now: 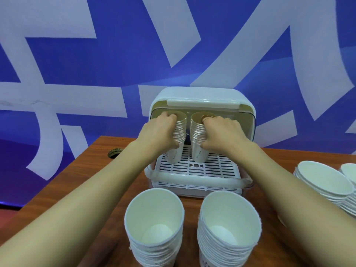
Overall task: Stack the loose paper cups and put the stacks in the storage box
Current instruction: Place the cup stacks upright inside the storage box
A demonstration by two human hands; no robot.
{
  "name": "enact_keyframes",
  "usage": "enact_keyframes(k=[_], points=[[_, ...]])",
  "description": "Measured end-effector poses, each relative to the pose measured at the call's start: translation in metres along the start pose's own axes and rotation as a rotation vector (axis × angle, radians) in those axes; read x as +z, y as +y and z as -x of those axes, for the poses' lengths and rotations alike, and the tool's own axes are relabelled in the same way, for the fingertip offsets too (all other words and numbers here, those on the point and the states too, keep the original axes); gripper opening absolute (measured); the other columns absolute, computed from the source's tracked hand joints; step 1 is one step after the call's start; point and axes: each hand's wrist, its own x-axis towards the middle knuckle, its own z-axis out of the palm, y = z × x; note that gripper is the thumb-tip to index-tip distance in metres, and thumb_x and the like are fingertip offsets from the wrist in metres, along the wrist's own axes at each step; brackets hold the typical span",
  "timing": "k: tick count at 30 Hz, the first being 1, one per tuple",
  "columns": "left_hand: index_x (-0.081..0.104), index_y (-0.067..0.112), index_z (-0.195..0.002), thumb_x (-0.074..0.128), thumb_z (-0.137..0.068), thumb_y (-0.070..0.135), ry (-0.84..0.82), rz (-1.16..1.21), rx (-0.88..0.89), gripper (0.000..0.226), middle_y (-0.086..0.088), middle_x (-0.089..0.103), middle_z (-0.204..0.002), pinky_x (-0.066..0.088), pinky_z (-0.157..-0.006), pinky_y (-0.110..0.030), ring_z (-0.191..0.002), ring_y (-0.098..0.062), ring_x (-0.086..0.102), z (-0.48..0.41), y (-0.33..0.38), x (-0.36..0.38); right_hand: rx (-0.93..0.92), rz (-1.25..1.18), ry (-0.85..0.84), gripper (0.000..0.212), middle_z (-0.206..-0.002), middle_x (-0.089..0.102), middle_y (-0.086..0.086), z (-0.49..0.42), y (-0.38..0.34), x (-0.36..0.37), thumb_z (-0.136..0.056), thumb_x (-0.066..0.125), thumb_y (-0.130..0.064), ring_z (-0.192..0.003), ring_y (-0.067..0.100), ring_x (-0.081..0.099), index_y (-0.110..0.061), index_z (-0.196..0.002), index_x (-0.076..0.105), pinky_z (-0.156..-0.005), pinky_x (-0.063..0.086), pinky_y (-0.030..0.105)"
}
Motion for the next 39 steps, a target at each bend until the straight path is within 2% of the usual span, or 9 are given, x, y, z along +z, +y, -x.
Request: enact_keyframes(k=[5,9,13,16,19,23,25,30,39], points=[[0.040,0.017,-0.135,0.079,-0.073,0.035,0.060,-0.040,0.024,0.075,-0.007,0.050,-0.127,0.054,-0.070,-0.040,-0.094,-0.030,0.061,0.009,0.000,-0.005,-0.008,-0.018,-0.087,0.025,-0.087,0.061,-0.001,-0.005,0.004,-0.007,-0.077,0.070,-0.034,-0.079,0.022,0.059,-0.022,-0.087,0.051,-0.067,0.047,0.034],[0.036,0.019,-0.136,0.077,-0.075,0.030,0.086,-0.078,0.050,0.075,-0.006,0.047,-0.133,0.049,-0.064,-0.036,-0.090,-0.032,0.063,0.015,-0.003,-0.008,-0.022,0.008,-0.117,0.023,-0.090,0.061,0.000,-0.008,0.000,-0.013,-0.077,0.068,-0.033,-0.081,0.024,0.057,-0.022,-0.087,0.051,-0.066,0.043,0.034],[0.037,0.021,-0.130,0.076,-0.074,0.026,0.101,-0.115,0.061,0.068,-0.005,0.047,-0.127,0.055,-0.062,-0.041,-0.083,-0.032,0.063,0.023,-0.006,-0.009,-0.018,0.046,-0.115,0.024,-0.095,0.065,0.000,-0.005,-0.003,-0.008,-0.077,0.067,-0.035,-0.081,0.025,0.058,-0.021,-0.090,0.051,-0.066,0.042,0.033],[0.039,0.022,-0.128,0.072,-0.078,0.026,0.135,-0.144,0.097,0.061,-0.003,0.048,-0.125,0.055,-0.056,-0.039,-0.075,-0.029,0.062,0.031,-0.009,-0.012,-0.019,0.053,-0.061,0.039,-0.103,0.064,0.000,0.003,-0.005,-0.012,-0.078,0.069,-0.047,-0.091,0.027,0.062,-0.022,-0.102,0.051,-0.068,0.042,0.035],[0.048,0.025,-0.120,0.064,-0.087,0.028,0.175,-0.155,0.148,0.036,0.004,0.051,-0.121,0.055,-0.054,-0.038,-0.074,-0.023,0.062,0.048,-0.015,-0.025,-0.047,0.103,0.093,0.042,-0.113,0.063,0.002,0.019,-0.008,-0.022,-0.084,0.062,-0.042,-0.097,0.030,0.065,-0.019,-0.117,0.050,-0.066,0.040,0.036],[0.062,0.035,-0.104,0.052,-0.093,0.038,0.199,0.007,0.181,0.014,0.016,0.060,-0.101,0.053,-0.062,-0.036,-0.079,-0.015,0.060,0.085,-0.030,-0.056,-0.113,0.166,0.213,0.031,-0.113,0.063,-0.002,0.053,-0.008,-0.040,-0.092,0.051,-0.037,-0.094,0.029,0.066,-0.021,-0.118,0.050,-0.060,0.034,0.033],[0.064,0.039,-0.102,0.053,-0.094,0.039,0.144,0.079,0.187,0.014,0.020,0.062,-0.093,0.052,-0.064,-0.035,-0.076,-0.006,0.056,0.103,-0.035,-0.071,-0.140,0.148,0.219,0.030,-0.115,0.066,-0.004,0.067,-0.007,-0.051,-0.092,0.050,-0.038,-0.095,0.027,0.066,-0.023,-0.118,0.053,-0.060,0.032,0.032],[0.066,0.043,-0.101,0.056,-0.094,0.038,0.082,0.176,0.207,0.013,0.026,0.065,-0.087,0.050,-0.064,-0.030,-0.073,-0.002,0.057,0.144,-0.030,-0.101,-0.131,0.041,0.166,0.028,-0.113,0.070,-0.010,0.096,-0.012,-0.078,-0.091,0.053,-0.046,-0.104,0.021,0.065,-0.033,-0.114,0.063,-0.068,0.039,0.031],[0.065,0.039,-0.108,0.041,-0.094,0.057,0.100,0.136,0.248,0.033,0.026,0.059,-0.090,0.049,-0.066,-0.028,-0.076,0.000,0.054,0.209,0.010,-0.127,-0.142,-0.051,0.289,0.025,-0.092,0.072,-0.012,0.165,-0.034,-0.120,-0.088,0.052,-0.054,-0.088,0.019,0.067,-0.035,-0.098,0.066,-0.070,0.053,0.034]])
